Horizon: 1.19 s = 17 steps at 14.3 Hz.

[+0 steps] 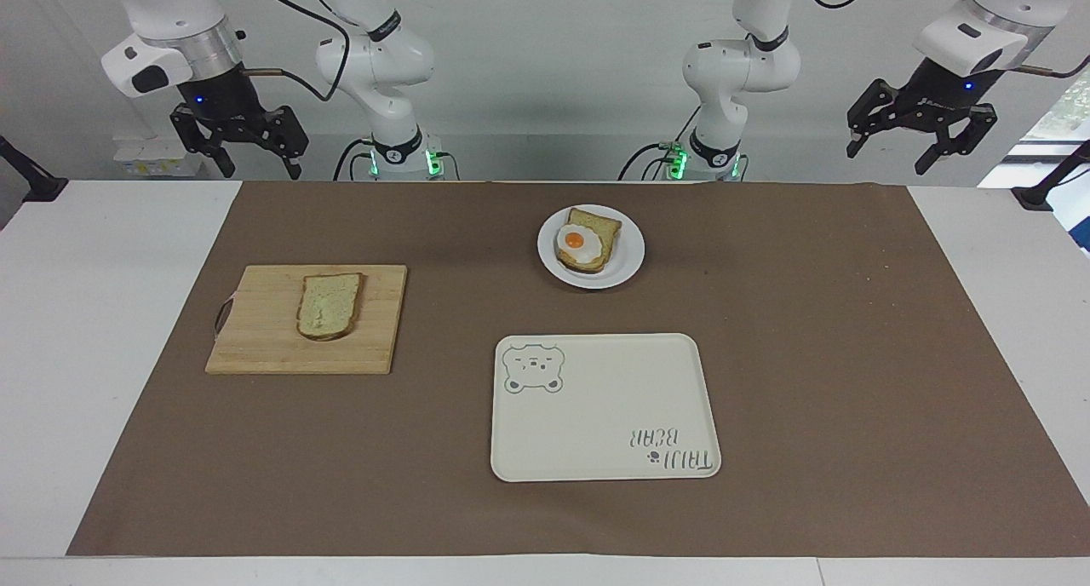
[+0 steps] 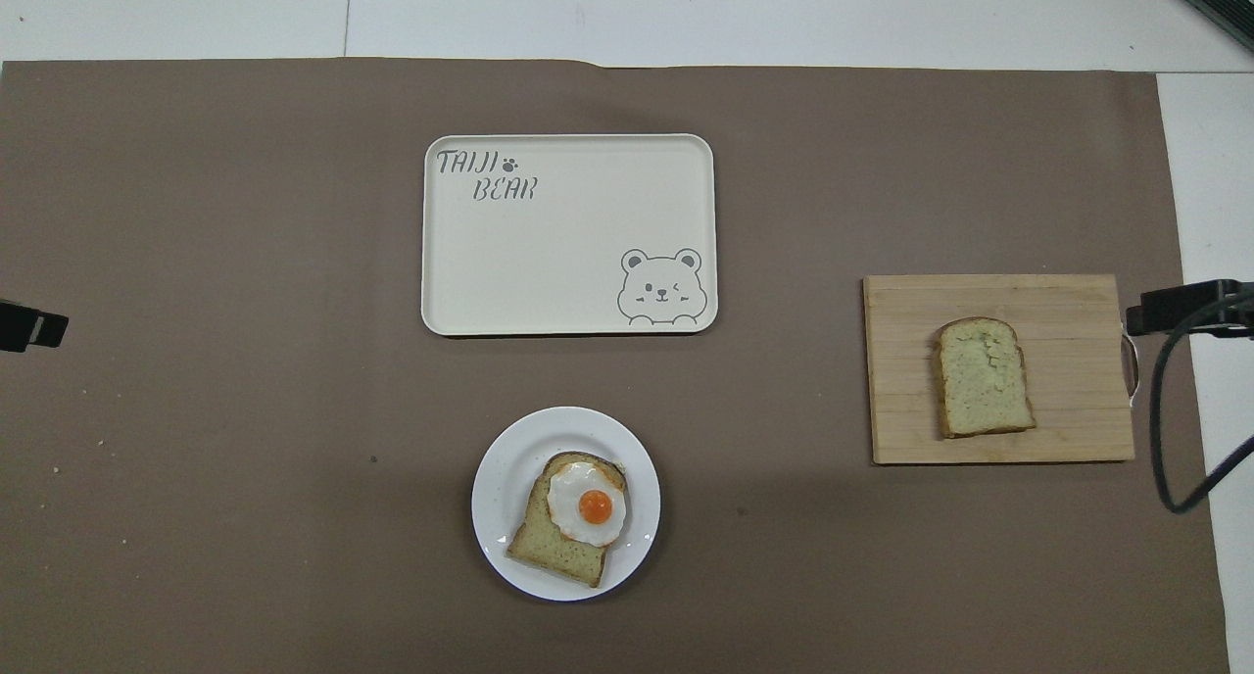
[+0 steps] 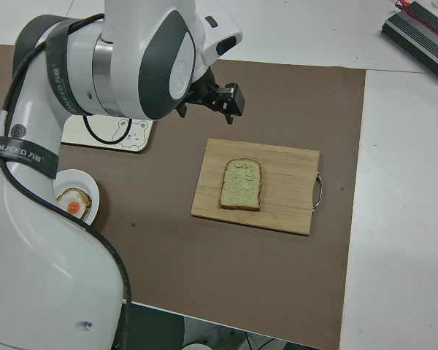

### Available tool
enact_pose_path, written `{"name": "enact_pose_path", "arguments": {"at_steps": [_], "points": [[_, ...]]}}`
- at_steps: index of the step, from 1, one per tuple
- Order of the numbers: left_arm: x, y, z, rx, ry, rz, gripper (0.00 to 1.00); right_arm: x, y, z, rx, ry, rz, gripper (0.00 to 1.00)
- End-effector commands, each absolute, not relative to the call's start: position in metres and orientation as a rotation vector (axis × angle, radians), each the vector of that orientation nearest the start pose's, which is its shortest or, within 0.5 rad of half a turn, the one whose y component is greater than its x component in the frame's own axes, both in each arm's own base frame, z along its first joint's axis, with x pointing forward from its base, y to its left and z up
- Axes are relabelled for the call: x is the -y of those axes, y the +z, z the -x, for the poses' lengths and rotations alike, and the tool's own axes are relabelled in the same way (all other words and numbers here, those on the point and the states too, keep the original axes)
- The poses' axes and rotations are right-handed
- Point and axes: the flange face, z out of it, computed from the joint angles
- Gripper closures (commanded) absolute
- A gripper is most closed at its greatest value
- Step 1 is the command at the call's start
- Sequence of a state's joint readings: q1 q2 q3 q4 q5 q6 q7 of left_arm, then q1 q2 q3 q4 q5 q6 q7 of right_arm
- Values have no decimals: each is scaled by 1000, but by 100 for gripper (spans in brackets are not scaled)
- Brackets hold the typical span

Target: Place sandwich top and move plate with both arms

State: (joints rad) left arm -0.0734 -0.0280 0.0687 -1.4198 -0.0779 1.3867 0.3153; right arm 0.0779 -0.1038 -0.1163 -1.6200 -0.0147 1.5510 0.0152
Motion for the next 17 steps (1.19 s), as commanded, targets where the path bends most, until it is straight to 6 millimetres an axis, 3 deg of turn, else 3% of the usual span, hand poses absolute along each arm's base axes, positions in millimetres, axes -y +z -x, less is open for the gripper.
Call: {"name": "enact_pose_path", "arguments": {"at_steps": [1, 8, 17], "points": [[10, 695, -516, -529, 0, 3161, 0, 23, 654, -514, -31, -40, 3139, 0], [10, 695, -516, -529, 0, 3161, 0, 23, 628, -519, -37, 5, 3127, 0], [10, 695, -516, -529, 0, 3161, 0, 28, 527, -541, 1, -27, 3099, 0]]}}
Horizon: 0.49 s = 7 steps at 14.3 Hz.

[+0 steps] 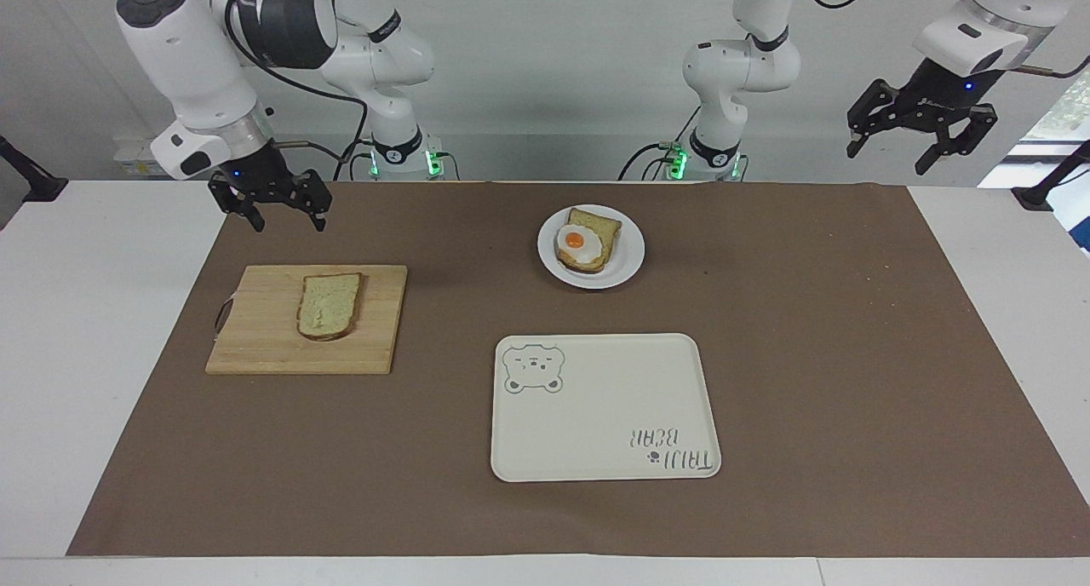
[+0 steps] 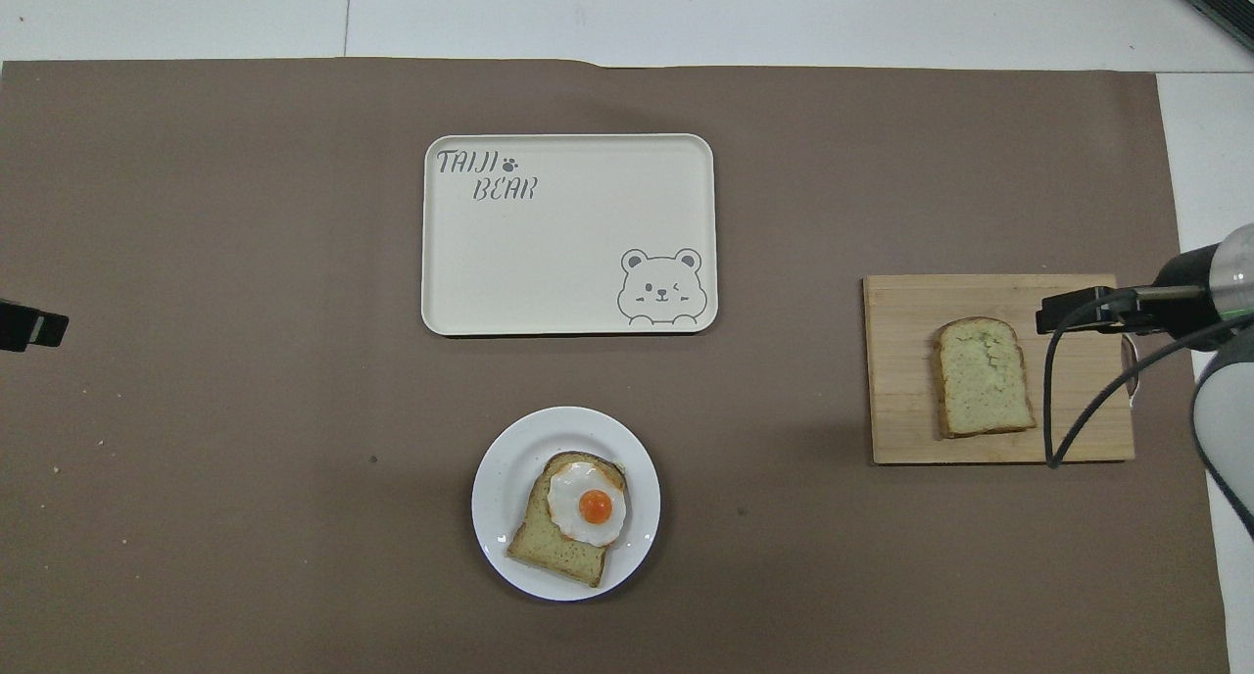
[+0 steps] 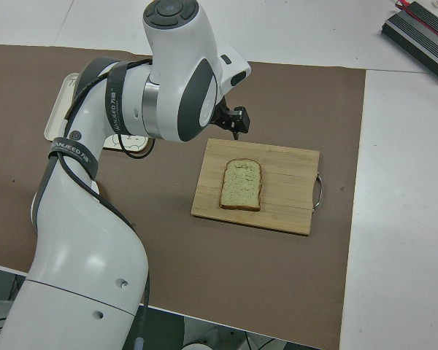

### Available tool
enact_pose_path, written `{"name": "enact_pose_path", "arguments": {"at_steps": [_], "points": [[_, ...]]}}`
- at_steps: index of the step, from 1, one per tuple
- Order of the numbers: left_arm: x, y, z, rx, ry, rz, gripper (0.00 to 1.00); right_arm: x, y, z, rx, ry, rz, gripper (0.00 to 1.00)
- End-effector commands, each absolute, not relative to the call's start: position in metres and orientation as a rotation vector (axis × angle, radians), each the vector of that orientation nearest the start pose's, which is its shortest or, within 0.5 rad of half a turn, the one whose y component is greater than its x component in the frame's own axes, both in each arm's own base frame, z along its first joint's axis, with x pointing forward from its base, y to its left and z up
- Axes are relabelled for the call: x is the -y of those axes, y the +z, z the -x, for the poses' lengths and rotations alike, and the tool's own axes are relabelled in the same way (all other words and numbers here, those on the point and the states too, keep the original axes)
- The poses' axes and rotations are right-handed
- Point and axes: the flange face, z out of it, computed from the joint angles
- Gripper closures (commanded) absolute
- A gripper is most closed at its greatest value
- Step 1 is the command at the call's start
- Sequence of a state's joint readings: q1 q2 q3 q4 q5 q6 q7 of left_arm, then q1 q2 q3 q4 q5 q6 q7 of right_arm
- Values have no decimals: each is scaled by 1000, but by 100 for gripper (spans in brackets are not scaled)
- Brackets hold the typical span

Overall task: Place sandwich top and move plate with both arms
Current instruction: 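Reach the right gripper over the bread slice on the wooden board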

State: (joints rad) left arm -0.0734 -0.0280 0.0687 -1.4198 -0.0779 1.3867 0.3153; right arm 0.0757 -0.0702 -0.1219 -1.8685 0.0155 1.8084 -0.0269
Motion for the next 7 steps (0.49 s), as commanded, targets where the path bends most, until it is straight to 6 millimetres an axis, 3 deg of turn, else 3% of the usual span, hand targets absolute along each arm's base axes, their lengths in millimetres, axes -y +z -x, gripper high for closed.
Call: {"name": "enact_pose_path", "arguments": {"at_steps": [1, 7], "points": [[10, 695, -516, -529, 0, 3161, 0, 29, 514, -545, 45, -12, 3100, 0], [10, 695, -516, -529, 0, 3161, 0, 58, 434, -560, 239, -35, 3107, 0]]}}
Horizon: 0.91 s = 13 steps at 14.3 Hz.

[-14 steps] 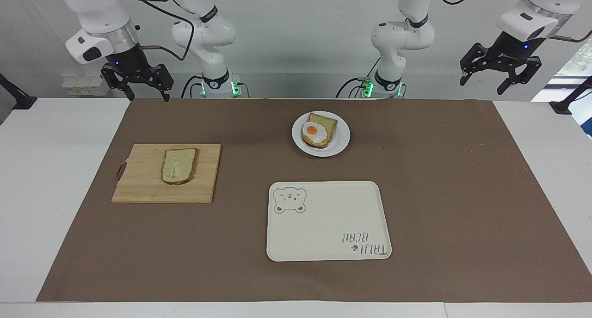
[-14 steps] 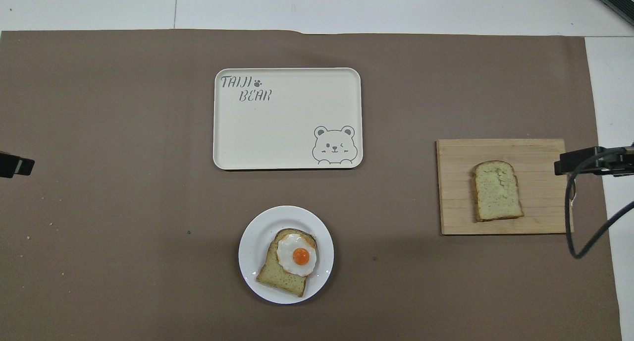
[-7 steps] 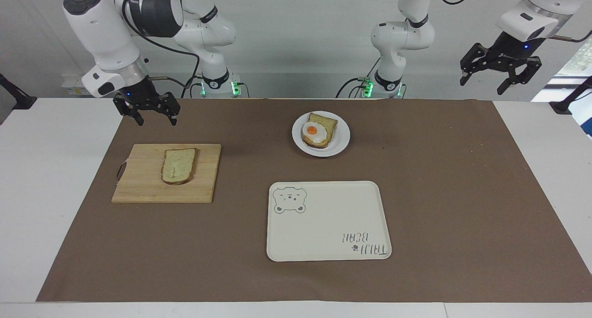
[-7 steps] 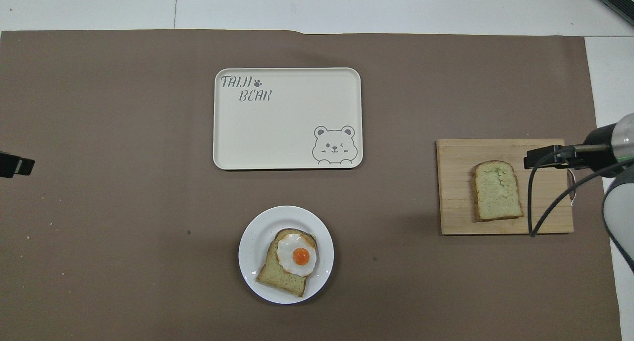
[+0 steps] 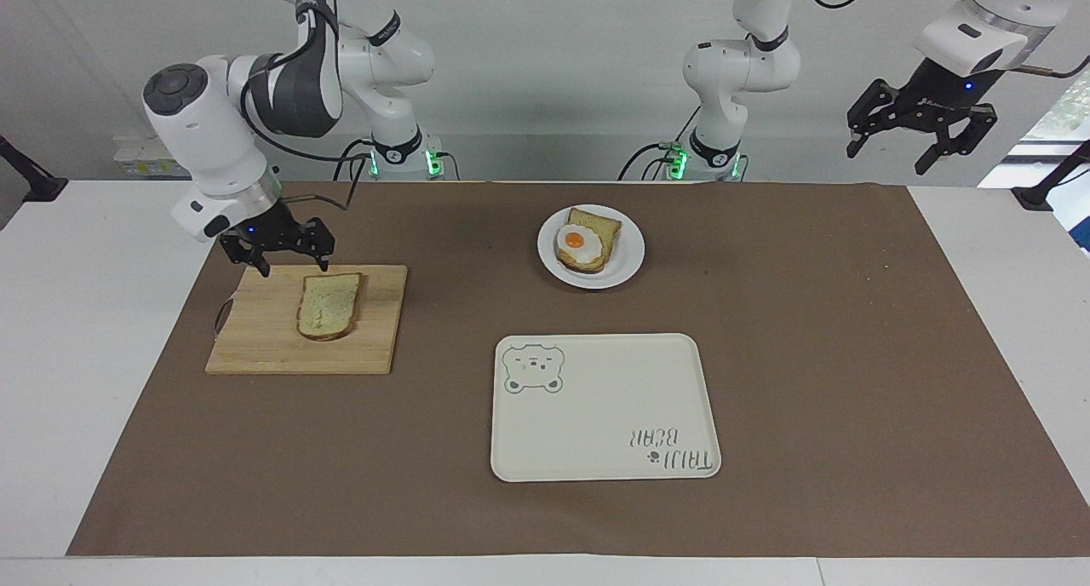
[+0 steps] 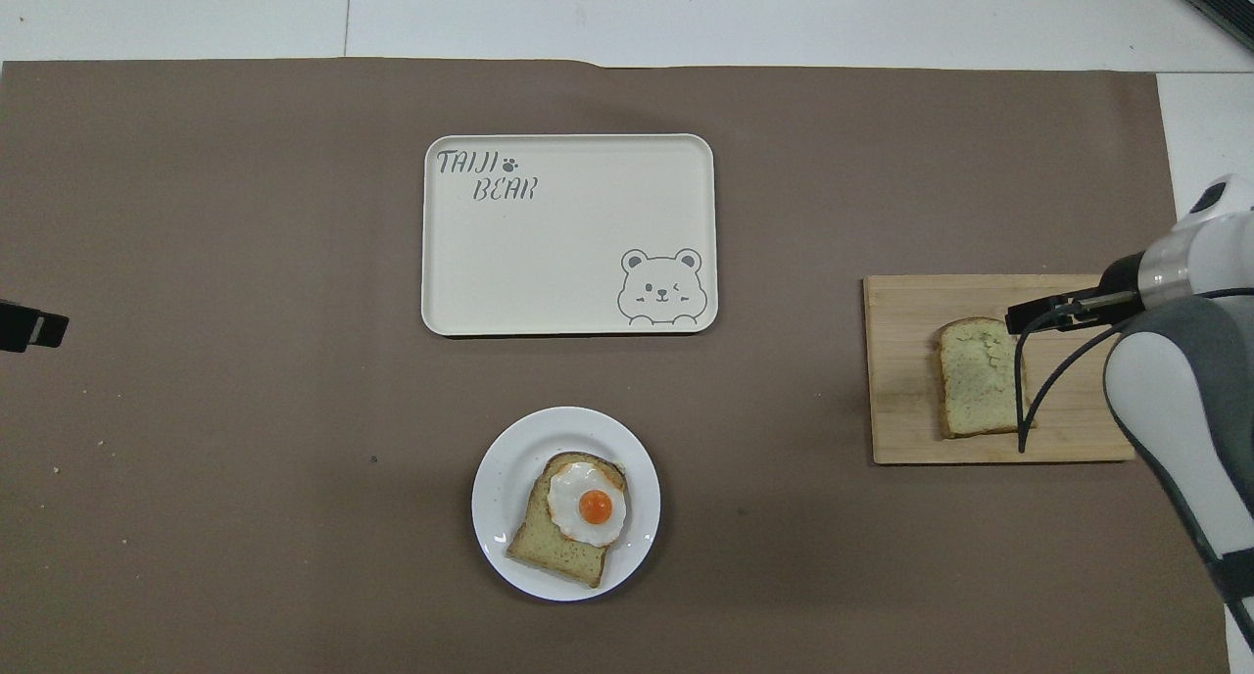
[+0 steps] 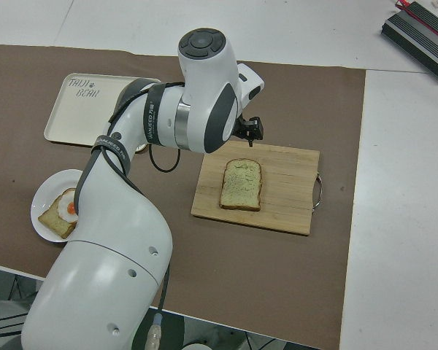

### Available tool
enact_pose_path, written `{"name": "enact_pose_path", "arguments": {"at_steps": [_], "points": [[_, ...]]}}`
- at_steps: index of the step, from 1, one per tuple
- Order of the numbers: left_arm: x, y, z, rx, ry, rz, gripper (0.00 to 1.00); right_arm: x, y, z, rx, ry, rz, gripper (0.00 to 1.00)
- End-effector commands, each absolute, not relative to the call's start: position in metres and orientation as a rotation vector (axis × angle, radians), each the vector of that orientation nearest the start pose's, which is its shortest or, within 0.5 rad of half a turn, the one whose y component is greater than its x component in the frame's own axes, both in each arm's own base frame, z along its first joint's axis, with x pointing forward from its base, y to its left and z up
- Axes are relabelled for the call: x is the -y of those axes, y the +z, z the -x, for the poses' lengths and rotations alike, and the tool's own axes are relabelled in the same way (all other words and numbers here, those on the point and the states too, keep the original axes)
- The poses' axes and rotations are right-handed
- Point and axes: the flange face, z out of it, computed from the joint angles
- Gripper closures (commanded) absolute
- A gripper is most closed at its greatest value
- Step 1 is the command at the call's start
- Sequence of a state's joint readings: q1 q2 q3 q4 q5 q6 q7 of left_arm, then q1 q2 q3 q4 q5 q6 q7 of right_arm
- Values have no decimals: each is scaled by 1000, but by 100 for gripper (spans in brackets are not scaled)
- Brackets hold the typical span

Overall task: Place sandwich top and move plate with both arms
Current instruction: 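Reach the right gripper over the bread slice on the wooden board, then close the right gripper on the bread slice's edge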

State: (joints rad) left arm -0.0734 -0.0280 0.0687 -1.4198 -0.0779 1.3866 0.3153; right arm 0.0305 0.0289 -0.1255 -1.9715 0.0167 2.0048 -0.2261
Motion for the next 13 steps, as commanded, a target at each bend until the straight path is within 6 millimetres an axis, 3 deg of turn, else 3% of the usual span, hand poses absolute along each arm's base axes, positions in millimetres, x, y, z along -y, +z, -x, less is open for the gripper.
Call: {"name": "enact_pose_path", "arguments": {"at_steps": [1, 3, 7, 9, 13], "points": [[10, 695, -516, -529, 0, 3161, 0, 58, 426, -561, 241, -39, 3109, 0], [10, 694, -516, -529, 2, 3161, 0, 59, 407, -564, 237, -13, 3110, 0], [10, 695, -516, -529, 0, 3161, 0, 80, 369, -563, 187, -34, 3064, 0], [10, 695, -516, -529, 0, 3161, 0, 101, 344, -559, 184, -56, 3033, 0], [10, 695, -516, -529, 0, 3161, 0, 109, 321, -555, 320, -34, 3006, 0]]}}
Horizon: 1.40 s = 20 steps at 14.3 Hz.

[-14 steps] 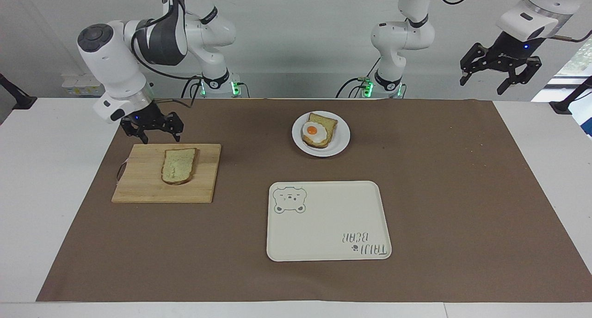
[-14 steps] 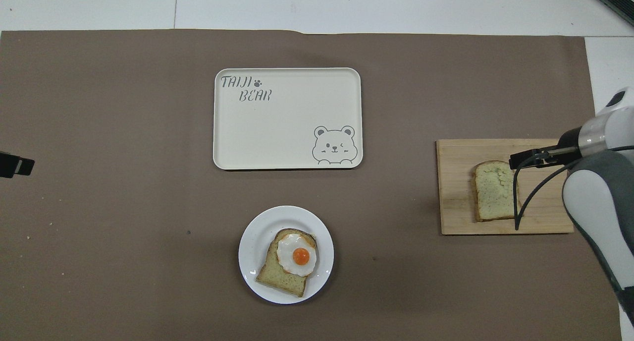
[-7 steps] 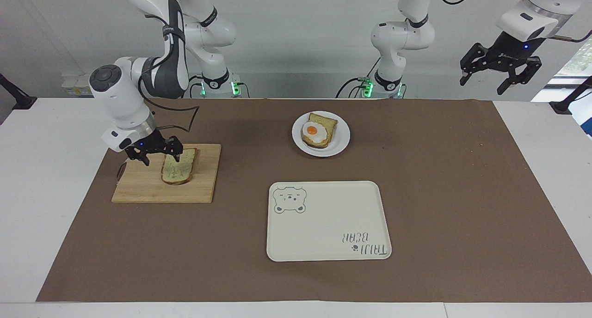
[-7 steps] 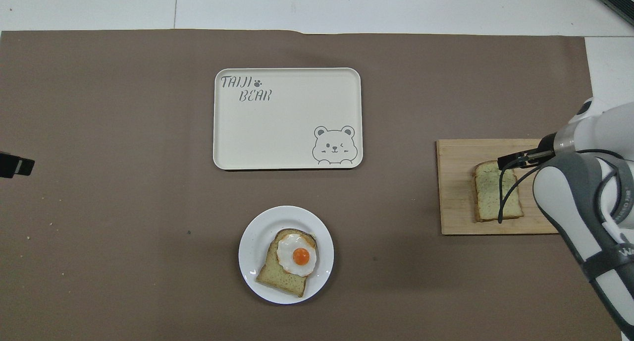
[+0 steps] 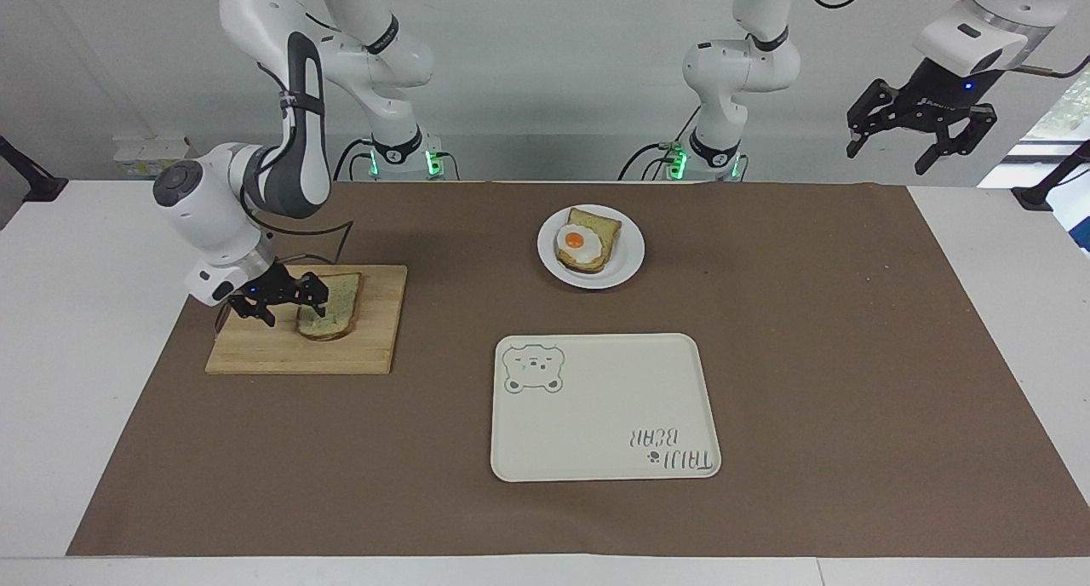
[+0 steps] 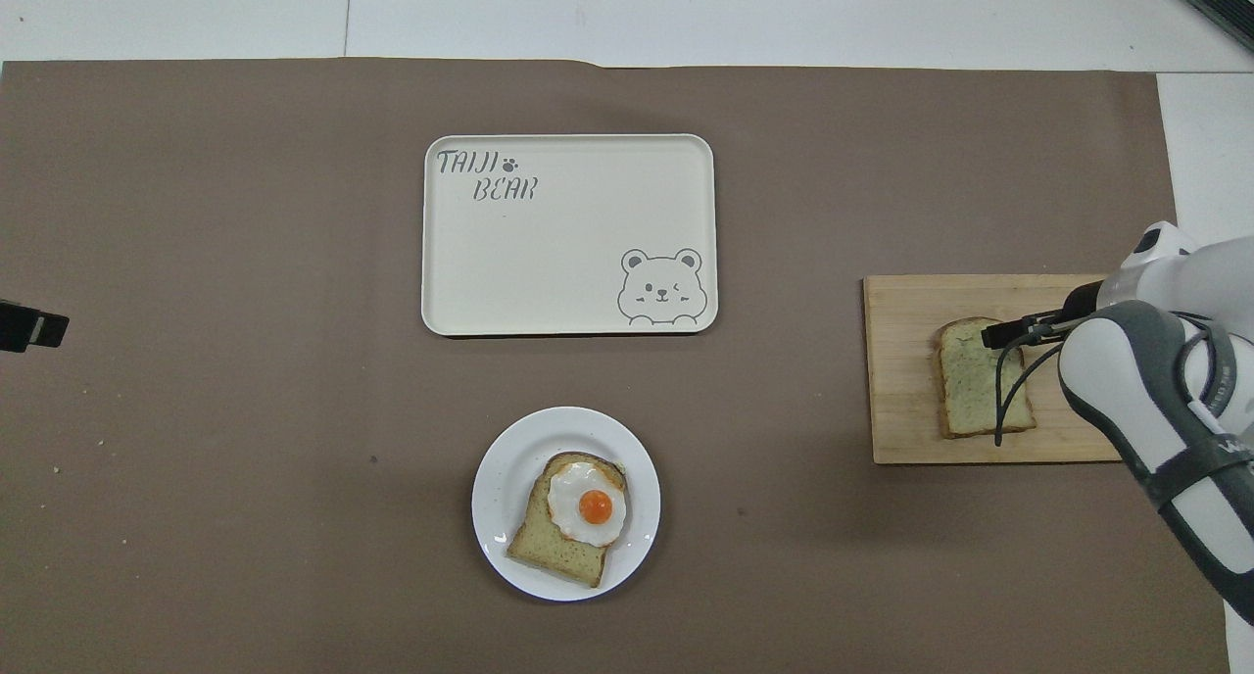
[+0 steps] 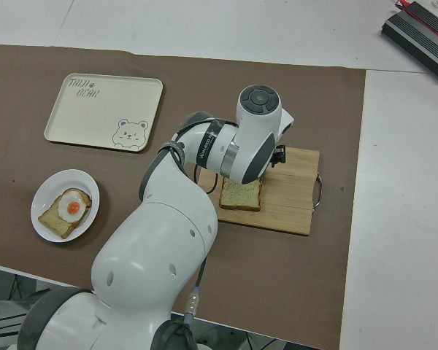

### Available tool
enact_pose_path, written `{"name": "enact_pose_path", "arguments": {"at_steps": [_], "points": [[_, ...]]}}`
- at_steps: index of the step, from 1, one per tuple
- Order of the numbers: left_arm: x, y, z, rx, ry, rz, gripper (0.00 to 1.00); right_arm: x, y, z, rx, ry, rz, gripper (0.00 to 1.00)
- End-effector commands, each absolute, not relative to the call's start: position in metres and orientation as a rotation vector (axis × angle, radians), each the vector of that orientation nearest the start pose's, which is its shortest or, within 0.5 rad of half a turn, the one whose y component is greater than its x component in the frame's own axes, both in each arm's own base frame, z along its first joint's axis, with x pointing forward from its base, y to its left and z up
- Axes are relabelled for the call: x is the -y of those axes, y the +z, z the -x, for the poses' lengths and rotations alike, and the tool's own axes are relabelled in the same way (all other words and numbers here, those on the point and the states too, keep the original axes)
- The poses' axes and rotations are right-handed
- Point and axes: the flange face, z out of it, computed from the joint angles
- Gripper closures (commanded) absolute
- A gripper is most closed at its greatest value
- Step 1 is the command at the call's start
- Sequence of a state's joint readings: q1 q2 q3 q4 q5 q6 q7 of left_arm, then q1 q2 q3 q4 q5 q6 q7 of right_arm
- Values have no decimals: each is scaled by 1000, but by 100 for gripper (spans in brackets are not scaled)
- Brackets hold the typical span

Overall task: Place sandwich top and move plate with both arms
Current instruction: 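Close the right gripper on the bread slice's edge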

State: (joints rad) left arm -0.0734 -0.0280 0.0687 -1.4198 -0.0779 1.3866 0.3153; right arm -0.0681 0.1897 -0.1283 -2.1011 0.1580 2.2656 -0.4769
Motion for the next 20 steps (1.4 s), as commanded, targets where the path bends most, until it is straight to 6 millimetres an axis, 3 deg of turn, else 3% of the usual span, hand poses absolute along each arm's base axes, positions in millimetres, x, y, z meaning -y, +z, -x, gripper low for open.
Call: {"name": "enact_pose_path", "arguments": {"at_steps": [1, 8, 9, 10, 12, 13, 20], "points": [[10, 695, -516, -529, 0, 3161, 0, 111, 317, -553, 316, -33, 3006, 0], [10, 695, -516, -529, 0, 3161, 0, 114, 303, -552, 271, -48, 3000, 0], [10, 695, -516, -529, 0, 3161, 0, 114, 303, -552, 266, -45, 2996, 19], [10, 695, -516, -529, 0, 3161, 0, 113, 302, -552, 273, -39, 2993, 49], [10, 695, -516, -529, 0, 3161, 0, 113, 302, -551, 276, -37, 2993, 95], [10, 695, -516, -529, 0, 3161, 0, 114, 302, -551, 274, -37, 2993, 100], [10, 695, -516, -529, 0, 3161, 0, 114, 303, -552, 260, -41, 2995, 100]]}}
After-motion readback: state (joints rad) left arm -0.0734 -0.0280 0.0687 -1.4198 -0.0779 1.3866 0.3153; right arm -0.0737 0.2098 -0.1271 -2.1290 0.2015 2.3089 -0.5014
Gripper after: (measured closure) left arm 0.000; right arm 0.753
